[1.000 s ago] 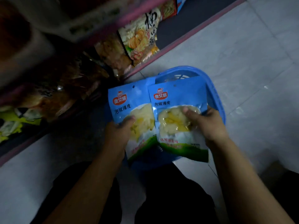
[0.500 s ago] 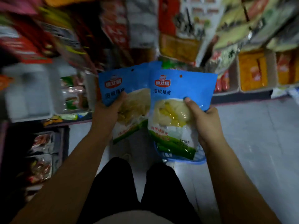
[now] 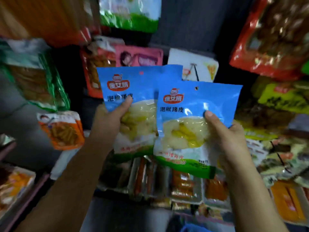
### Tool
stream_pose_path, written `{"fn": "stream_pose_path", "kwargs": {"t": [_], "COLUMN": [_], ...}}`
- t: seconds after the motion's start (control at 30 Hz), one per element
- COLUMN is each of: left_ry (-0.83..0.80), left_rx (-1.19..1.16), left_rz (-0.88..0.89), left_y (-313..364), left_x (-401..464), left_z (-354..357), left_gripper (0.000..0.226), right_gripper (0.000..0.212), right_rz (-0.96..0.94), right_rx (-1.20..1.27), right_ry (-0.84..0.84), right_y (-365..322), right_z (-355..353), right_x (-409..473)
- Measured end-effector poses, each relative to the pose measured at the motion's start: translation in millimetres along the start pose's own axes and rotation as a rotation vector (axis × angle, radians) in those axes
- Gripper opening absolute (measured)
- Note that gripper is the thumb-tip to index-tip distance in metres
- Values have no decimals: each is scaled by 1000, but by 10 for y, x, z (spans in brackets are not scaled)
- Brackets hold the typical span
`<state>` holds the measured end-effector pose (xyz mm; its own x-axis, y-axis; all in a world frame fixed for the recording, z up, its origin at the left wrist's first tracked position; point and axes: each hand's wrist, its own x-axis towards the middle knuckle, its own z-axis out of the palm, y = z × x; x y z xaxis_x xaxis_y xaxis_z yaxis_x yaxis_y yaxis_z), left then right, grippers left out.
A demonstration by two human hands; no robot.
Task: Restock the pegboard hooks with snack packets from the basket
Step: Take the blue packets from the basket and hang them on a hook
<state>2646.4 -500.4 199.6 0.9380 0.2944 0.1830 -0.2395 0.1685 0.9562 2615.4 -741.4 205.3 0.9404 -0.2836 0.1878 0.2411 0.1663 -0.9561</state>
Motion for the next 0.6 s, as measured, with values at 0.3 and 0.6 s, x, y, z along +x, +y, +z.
{"fn": "stream_pose_path", "kwargs": {"t": [0.3,0.6], "left_ry": [-295,-472], "left_rx": [-175,-183], "left_rz": [162,239], "left_y": [974,1521], "left_x": [1077,1480], "left_z": [-147,18], "left_gripper": [25,33], "right_gripper": [14,26], "right_rz": [-243,-352], "right_rx": [-102,-214], "right_ry": [46,-90], "right_y": [-571,-1175], "right_z": [1113,1475], "right_x": [392,822]}}
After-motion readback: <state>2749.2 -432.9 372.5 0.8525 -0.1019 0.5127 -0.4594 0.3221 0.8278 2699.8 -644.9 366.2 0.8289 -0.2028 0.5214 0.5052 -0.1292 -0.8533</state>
